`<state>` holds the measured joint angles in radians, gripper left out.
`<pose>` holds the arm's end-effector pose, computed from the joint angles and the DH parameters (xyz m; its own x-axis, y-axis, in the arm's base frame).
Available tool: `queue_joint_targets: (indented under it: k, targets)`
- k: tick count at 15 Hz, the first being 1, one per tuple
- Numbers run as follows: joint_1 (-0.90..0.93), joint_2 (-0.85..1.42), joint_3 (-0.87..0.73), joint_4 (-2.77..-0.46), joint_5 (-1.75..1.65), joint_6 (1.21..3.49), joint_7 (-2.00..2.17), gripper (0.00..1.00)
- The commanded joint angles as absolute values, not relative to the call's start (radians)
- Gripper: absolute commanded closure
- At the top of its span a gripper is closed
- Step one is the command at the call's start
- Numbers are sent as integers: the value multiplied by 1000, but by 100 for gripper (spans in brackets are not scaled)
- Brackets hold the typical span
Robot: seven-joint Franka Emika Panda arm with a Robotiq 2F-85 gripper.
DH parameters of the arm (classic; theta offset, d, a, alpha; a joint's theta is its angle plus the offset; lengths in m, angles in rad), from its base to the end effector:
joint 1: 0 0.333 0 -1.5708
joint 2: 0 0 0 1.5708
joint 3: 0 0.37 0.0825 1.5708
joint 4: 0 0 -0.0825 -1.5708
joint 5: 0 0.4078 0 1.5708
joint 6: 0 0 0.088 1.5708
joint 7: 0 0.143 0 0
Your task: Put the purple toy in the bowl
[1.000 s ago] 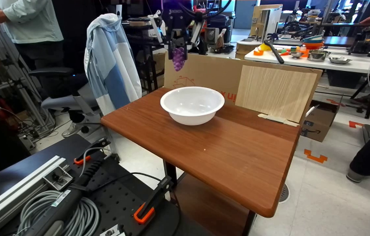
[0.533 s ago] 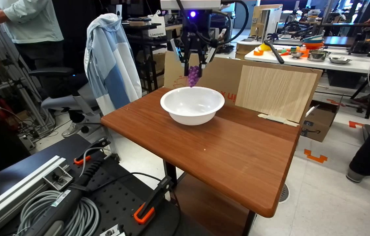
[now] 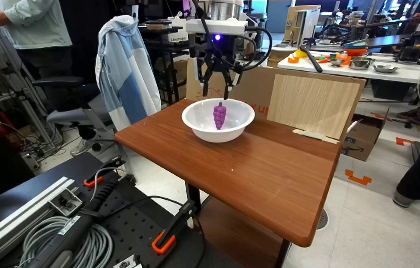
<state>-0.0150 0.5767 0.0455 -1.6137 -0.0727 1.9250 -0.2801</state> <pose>0.6984 0.0103 0.2678 0.9080 0.3276 -0.2612 0.3291 -0.9435 -0.0393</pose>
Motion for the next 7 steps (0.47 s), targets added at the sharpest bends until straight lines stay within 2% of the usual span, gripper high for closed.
queue_joint_targets:
  k: [1,2,4,5,7]
  targets:
    - [-21,448,90,-1673,-23,1839,-335,5]
    - [-16,392,100,-1707,-13,1813,-340,0]
    - [-13,317,119,-1735,14,1765,-371,0]
    - [-5,431,98,-1655,-13,1809,-336,0]
    - [1,387,101,-1669,-10,1797,-336,0]
